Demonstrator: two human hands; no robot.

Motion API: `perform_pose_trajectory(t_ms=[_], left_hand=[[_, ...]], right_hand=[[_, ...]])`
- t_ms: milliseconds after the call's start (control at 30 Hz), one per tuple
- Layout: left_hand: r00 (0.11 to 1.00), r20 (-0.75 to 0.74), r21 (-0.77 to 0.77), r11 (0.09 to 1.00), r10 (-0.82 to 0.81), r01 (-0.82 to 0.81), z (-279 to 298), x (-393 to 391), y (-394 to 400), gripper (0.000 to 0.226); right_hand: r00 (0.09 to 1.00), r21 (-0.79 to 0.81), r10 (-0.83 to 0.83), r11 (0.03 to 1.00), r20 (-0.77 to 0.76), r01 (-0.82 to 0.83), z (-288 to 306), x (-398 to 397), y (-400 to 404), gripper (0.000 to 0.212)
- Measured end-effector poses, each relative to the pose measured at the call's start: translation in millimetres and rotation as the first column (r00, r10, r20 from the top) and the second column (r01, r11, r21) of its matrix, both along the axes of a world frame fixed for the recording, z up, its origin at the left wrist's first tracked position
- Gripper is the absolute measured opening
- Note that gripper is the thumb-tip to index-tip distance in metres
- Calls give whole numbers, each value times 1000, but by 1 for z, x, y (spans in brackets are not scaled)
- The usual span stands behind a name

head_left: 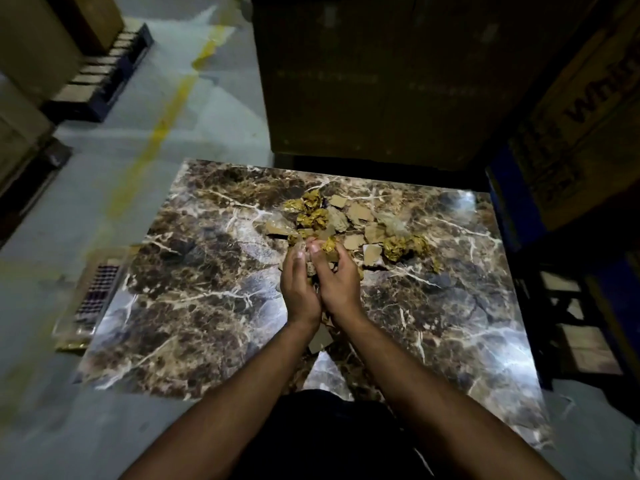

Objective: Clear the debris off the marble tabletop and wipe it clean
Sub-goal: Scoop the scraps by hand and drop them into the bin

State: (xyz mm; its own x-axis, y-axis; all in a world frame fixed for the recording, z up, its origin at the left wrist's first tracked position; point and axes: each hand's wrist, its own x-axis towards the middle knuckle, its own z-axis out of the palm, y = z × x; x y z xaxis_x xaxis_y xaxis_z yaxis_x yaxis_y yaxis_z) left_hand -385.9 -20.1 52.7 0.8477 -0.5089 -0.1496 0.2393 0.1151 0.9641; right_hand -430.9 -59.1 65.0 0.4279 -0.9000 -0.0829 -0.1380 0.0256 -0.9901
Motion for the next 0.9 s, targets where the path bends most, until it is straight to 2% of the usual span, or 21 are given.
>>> perform_pose_trajectory(t_ms=[100,133,200,267,400,433,567,700,833,900], left_hand=[[992,65,-24,994,108,-106,16,1,7,34],[988,69,-35,990,139,-137,21,3,11,30],[978,95,-46,982,186,-182,32,8,20,26],[959,125,-54,967,254,-249,38,13,38,25],[897,133,-75,906,422,-416,36,26,84,23],[869,135,-75,879,476,-471,34,30,99,21],[740,113,-85,749,662,-657,32,44,172,21],[611,95,-109,618,786,-778,33,51,265,17],[459,108,-77,468,882,-880,18,51,383,24],[399,99,-48,405,912,-913,12,50,439,17]], right_hand=[[999,-5,42,999,-11,-42,2,9,3,81],[998,-1,67,998,-2,-67,4,12,6,91],[993,46,119,992,16,-120,3,20,14,95],[975,57,219,974,25,-220,8,28,28,83],[912,19,404,913,73,-407,20,44,68,37],[888,12,452,891,82,-455,22,50,81,33],[789,-3,608,792,88,-610,26,72,153,52],[654,-20,749,659,102,-752,27,91,244,28],[503,-84,860,509,84,-857,20,105,361,29],[452,-81,887,459,90,-885,14,108,418,30]])
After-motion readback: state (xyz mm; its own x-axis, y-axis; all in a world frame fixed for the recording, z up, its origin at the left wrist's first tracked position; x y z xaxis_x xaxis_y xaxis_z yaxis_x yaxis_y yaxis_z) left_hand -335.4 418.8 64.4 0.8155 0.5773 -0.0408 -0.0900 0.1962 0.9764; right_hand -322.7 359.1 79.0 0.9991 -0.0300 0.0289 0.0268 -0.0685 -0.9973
